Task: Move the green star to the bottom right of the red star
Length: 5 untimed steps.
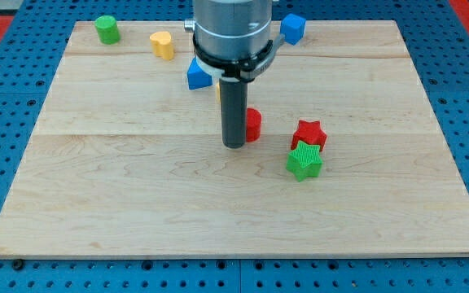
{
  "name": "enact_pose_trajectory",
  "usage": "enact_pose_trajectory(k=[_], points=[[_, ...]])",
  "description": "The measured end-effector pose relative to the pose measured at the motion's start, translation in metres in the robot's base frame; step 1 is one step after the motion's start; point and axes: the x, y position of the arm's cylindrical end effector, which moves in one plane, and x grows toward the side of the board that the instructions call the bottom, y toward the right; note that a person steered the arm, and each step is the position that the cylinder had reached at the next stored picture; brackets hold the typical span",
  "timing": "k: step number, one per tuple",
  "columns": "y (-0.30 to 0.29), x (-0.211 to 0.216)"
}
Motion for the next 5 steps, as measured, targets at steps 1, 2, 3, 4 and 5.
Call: enact_pose_trajectory(k=[1, 2, 3, 4, 5], points=[[0.000, -0.012], [0.008, 0.014], [0.055, 0.046], [0.080, 0.059], [0.085, 0.060]])
